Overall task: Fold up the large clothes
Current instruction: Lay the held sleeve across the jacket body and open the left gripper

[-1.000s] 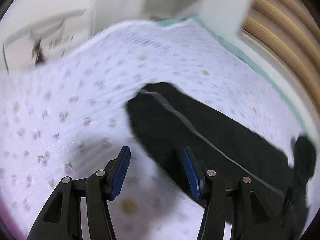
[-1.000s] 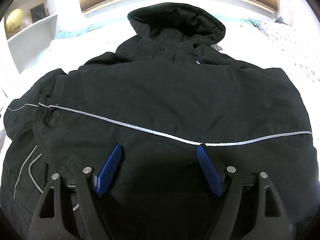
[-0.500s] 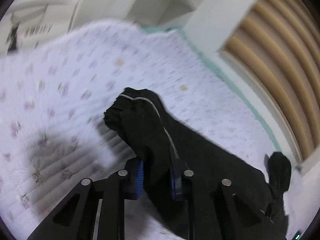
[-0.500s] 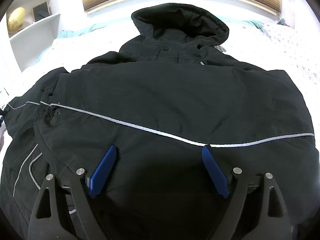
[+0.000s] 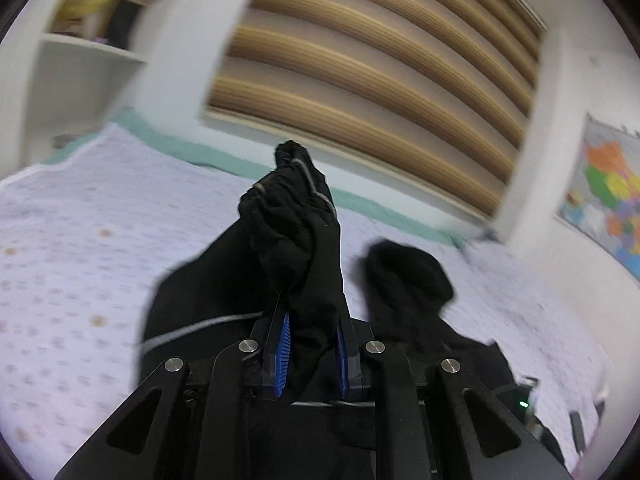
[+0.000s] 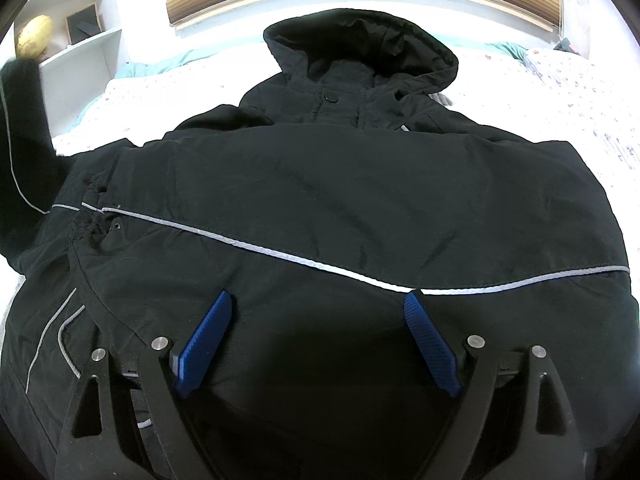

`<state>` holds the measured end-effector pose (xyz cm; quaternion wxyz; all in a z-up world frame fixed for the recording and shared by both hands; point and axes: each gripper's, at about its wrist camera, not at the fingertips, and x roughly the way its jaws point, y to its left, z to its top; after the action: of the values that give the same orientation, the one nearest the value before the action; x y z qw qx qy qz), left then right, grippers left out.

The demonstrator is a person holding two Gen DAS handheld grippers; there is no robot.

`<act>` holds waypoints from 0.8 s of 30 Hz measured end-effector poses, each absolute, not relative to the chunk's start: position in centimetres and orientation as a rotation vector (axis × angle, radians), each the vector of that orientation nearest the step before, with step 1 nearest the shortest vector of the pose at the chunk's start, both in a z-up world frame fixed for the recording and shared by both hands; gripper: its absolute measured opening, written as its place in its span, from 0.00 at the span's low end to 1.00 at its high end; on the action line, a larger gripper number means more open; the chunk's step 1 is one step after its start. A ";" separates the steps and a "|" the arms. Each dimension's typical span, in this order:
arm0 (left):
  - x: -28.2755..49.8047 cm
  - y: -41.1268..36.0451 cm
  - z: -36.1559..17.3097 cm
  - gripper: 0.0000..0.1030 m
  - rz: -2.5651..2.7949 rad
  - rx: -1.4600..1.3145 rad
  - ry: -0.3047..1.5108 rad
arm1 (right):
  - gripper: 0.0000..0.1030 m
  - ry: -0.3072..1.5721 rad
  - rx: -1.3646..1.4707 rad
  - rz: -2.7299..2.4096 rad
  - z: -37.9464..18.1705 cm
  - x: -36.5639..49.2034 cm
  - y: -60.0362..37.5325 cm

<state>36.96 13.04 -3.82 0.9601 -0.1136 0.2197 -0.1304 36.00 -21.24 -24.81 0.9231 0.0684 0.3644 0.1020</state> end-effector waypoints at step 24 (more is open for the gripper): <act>38.9 -2.5 -15.2 0.54 -0.672 -0.180 0.917 | 0.89 0.682 0.153 0.220 -21.7 34.2 -21.5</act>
<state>38.86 -2.54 -15.24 0.8390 -0.0853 0.4335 -0.3177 34.20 -21.53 -21.72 0.9336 0.0746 0.3336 0.1073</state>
